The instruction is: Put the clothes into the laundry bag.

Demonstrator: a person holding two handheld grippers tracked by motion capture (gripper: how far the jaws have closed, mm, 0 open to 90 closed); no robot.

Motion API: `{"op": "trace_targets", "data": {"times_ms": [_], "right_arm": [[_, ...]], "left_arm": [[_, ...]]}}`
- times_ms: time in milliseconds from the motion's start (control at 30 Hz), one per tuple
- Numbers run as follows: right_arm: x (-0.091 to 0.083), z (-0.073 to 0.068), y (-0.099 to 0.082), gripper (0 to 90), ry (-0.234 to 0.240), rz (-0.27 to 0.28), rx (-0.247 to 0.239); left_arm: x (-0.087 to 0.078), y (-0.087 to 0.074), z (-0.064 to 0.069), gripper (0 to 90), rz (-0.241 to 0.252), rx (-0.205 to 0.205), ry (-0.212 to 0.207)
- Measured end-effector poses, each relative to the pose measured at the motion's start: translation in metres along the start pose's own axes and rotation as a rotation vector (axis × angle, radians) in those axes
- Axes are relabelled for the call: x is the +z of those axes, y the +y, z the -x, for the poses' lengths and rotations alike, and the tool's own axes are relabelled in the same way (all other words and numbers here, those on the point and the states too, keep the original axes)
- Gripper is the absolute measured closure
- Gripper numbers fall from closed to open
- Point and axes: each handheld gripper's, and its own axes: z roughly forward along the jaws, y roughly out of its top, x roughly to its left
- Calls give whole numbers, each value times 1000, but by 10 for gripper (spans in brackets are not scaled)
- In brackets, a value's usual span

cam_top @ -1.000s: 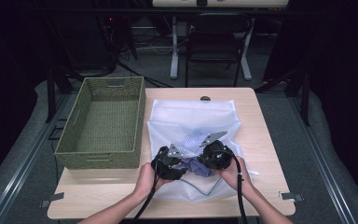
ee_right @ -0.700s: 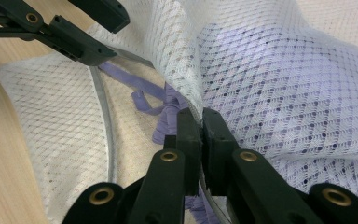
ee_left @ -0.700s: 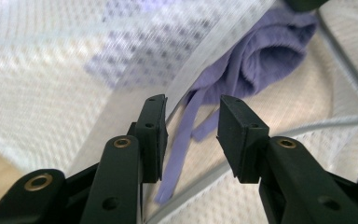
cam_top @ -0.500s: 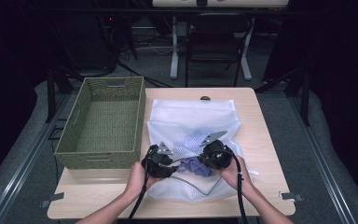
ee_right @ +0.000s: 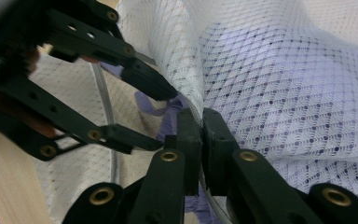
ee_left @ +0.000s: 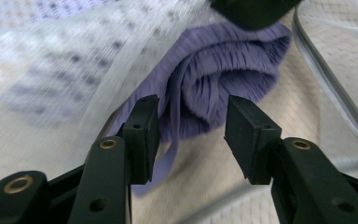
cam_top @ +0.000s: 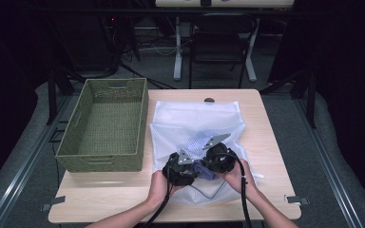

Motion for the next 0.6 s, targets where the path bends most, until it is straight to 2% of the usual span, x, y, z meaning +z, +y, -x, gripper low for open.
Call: {"op": "trace_targets", "data": {"times_ms": [67, 133, 267, 333, 500, 567, 600], "right_arm": [[0, 0, 0, 871, 1, -1, -1], [1, 0, 0, 872, 1, -2, -4], [0, 0, 0, 872, 2, 2, -2], [-2, -1, 2, 871, -2, 7, -7], [-14, -1, 6, 872, 5, 48, 0], [-19, -1, 8, 872, 14, 65, 10], [-22, -1, 8, 872, 18, 75, 14]], "left_arm": [[4, 1, 0, 585, 5, -3, 13], [6, 1, -1, 645, -1, -10, 7], [11, 2, -4, 832, 33, -14, 23], [12, 3, -5, 848, 47, -31, 26], [8, 12, -9, 858, 137, -58, 102], [7, 14, -11, 857, 166, -64, 137], [7, 15, -12, 857, 165, -75, 140]]}}
